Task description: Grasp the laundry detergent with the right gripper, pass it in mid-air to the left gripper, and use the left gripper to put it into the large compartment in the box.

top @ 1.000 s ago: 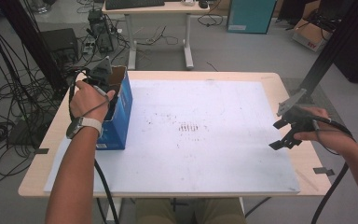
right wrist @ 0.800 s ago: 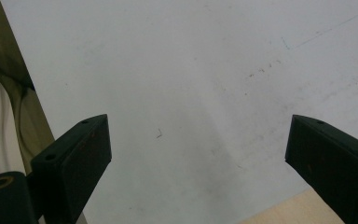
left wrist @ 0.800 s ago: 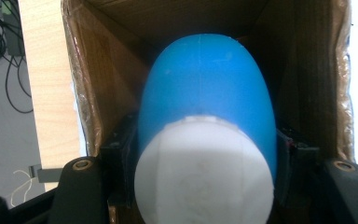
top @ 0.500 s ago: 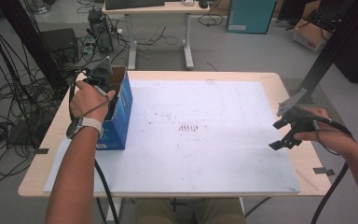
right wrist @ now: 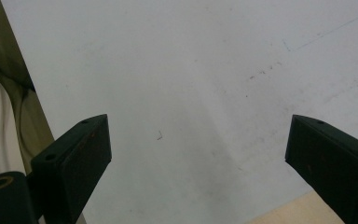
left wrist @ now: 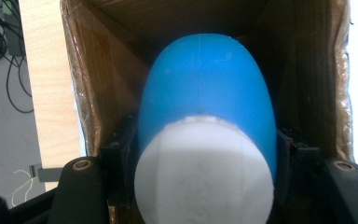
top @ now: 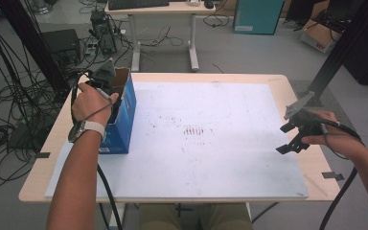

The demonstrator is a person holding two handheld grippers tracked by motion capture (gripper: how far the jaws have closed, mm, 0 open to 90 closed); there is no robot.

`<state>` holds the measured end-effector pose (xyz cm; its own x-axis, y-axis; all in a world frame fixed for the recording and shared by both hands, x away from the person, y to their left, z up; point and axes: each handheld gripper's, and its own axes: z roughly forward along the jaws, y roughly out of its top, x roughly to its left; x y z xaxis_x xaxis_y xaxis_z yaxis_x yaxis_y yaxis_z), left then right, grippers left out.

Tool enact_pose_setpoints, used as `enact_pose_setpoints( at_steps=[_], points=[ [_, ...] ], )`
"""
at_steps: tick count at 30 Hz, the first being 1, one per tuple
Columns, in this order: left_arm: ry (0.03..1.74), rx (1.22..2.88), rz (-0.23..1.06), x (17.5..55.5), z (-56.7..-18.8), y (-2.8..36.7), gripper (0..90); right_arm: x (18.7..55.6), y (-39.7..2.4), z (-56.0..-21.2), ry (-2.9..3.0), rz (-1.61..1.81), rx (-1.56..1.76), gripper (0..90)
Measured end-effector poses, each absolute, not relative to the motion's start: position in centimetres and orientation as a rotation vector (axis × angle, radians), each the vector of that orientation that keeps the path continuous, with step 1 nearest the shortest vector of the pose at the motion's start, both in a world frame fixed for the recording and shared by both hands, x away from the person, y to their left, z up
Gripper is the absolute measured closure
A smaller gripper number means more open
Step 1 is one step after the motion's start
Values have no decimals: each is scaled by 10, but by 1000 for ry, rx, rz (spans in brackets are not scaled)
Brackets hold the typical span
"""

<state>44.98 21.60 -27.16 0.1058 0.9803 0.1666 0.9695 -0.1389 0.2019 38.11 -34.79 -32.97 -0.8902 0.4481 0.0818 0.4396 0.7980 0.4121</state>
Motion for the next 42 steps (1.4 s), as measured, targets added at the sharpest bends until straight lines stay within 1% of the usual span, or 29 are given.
enact_pose_setpoints(
  at_steps=[42],
  points=[
    [2030, 2302, 407, 449, -272, 217, 375, 381, -348, -331, 2961, 672, 727, 68]
  ],
)
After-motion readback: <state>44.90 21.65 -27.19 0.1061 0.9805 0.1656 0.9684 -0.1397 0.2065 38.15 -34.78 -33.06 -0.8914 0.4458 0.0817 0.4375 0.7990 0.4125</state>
